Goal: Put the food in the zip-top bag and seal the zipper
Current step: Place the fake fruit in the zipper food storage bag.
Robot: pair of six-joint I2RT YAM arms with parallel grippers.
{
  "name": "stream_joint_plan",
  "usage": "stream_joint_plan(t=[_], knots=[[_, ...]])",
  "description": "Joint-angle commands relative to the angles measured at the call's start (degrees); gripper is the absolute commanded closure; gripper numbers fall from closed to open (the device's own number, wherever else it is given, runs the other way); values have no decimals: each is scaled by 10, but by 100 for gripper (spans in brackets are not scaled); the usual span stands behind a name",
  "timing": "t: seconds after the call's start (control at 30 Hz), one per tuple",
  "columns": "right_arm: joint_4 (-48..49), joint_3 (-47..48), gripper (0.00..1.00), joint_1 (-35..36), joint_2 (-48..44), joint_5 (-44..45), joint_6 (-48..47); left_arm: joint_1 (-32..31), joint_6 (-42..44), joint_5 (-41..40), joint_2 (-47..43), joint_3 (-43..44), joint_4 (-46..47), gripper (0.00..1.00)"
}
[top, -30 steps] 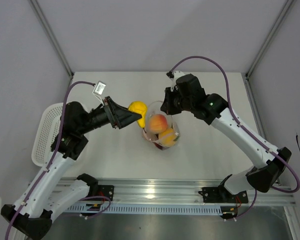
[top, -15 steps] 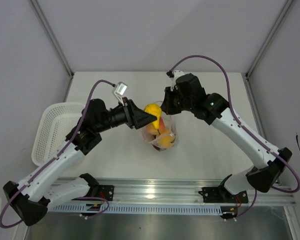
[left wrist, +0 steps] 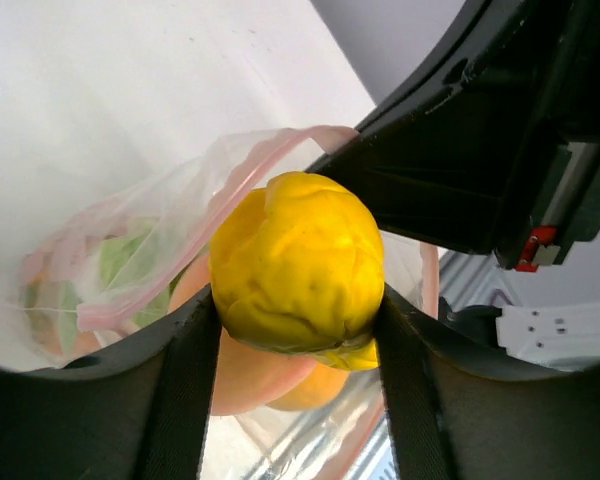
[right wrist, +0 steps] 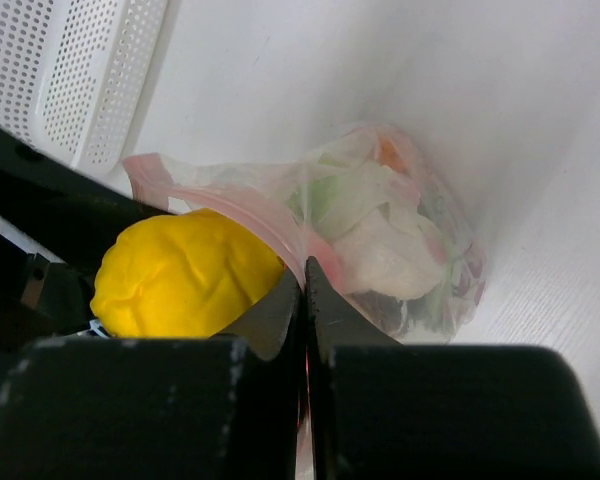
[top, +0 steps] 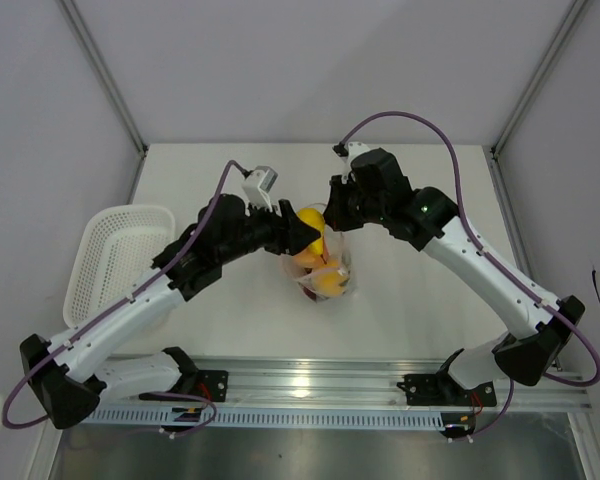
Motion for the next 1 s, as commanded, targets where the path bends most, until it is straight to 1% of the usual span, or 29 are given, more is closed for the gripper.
stream_joint_plan(t=[0.0,0.07,0.17,0.27,0.47,0.67,0.8,0.97], knots=[[16,25,100,5,-27,3,12,-15,30,-66,18,53,-42,30],[16,24,100,5,-28,4,11,-20,30,-97,34,75,-62,25],[17,21,100,5,-27,8,9,-27,30,-122,48,100,-94,1],[17,18,100,4,-27,10,8,-35,31,-138,54,107,-109,1],[11,13,100,-8,-26,13,5,-56,46,-180,31,114,-118,1],[2,11,100,-20,-35,13,5,-61,49,-181,20,117,-122,1],[-4,6,100,-30,-41,29,4,-67,49,-181,4,111,-114,1],[-3,3,100,-31,-43,24,5,-78,45,-257,-53,85,-117,1]])
